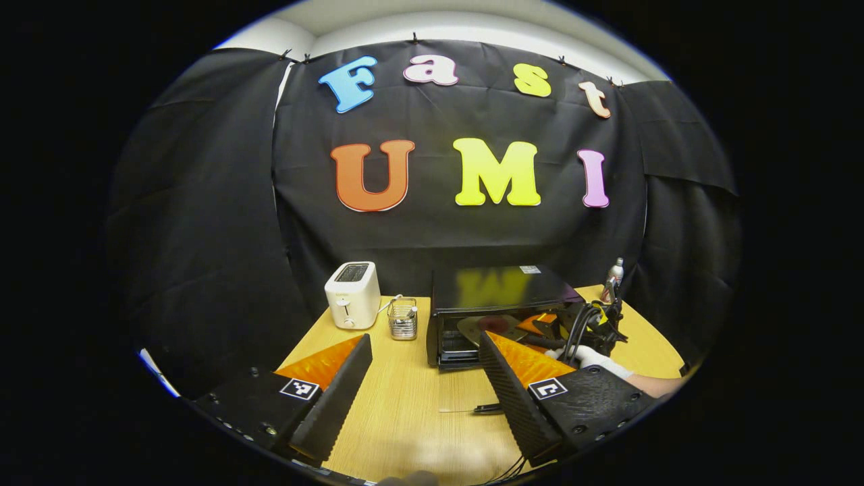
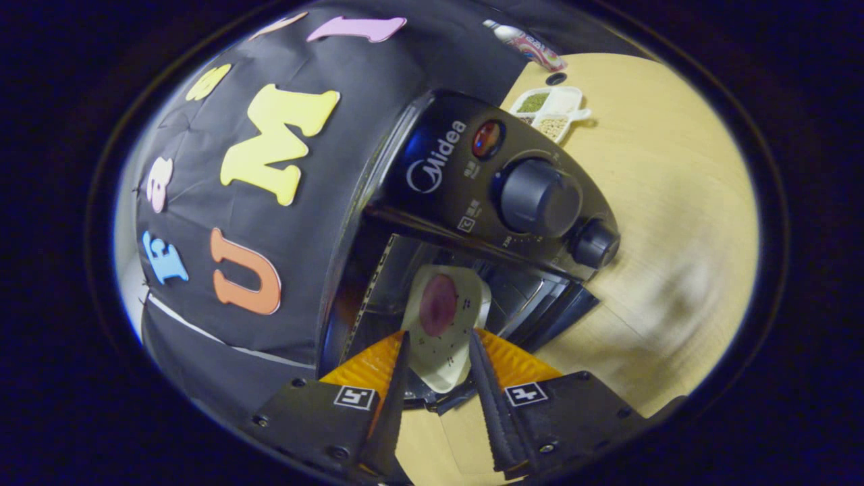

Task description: Open the electric oven with the left hand, put the food in, and close the electric oven.

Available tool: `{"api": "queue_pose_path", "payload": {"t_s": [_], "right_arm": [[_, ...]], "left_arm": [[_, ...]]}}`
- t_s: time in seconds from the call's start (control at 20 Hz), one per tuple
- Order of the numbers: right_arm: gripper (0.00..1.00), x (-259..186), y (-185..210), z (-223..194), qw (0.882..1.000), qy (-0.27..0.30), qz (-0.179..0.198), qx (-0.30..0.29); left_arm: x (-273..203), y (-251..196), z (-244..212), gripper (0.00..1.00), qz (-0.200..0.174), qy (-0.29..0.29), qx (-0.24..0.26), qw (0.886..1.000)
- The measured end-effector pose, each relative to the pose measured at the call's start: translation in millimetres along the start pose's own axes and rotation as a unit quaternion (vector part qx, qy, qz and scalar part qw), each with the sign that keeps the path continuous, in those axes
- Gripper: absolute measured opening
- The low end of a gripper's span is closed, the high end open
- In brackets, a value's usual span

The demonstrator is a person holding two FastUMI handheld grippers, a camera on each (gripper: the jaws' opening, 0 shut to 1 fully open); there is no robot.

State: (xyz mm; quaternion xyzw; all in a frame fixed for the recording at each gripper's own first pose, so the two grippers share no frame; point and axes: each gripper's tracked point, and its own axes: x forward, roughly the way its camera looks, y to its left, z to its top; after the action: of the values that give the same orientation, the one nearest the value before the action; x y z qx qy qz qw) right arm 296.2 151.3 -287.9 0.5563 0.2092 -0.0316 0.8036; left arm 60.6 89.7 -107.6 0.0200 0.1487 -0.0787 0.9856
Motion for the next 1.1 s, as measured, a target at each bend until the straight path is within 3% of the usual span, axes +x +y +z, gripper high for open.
{"api": "queue_pose_path", "payload": {"t_s": [0.05, 0.15, 0.25, 0.3, 0.55, 0.7, 0.8, 0.85, 1.1], "right_arm": [[0.51, -8, 0, 2, 1.0, 0.002, -0.004, -0.002], [0.65, -28, 0, 1, 1.0, 0.009, -0.013, -0.025], [0.84, -50, 0, -1, 0.996, 0.022, -0.023, -0.08], [0.99, -62, 2, 1, 0.993, 0.022, -0.027, -0.112], [0.94, -130, 19, 27, 0.963, -0.02, -0.035, -0.268], [0.94, -177, 30, 42, 0.934, -0.062, -0.033, -0.349], [1.0, -217, 44, 48, 0.907, -0.093, -0.034, -0.409], [0.95, -233, 44, 47, 0.898, -0.1, -0.035, -0.428], [0.96, -293, 31, 55, 0.859, -0.13, -0.066, -0.49]], "left_arm": [[0, 1, 0, 0.97, 0.0, -0.002, 0.0, 1.0], [3, 4, 3, 0.97, 0.004, -0.009, 0.0, 1.0], [1, 5, 4, 0.97, 0.004, -0.015, -0.008, 1.0], [0, 4, 4, 0.97, 0.003, -0.018, -0.014, 1.0], [-13, 5, -6, 0.97, 0.0, -0.028, -0.019, 0.999], [-18, 3, -10, 0.96, -0.008, -0.034, -0.017, 0.999], [-21, -3, -16, 0.96, -0.018, -0.036, -0.015, 0.999], [-22, -6, -19, 0.96, -0.024, -0.037, -0.013, 0.999], [-27, -27, -46, 0.96, -0.05, -0.016, -0.007, 0.999]]}}
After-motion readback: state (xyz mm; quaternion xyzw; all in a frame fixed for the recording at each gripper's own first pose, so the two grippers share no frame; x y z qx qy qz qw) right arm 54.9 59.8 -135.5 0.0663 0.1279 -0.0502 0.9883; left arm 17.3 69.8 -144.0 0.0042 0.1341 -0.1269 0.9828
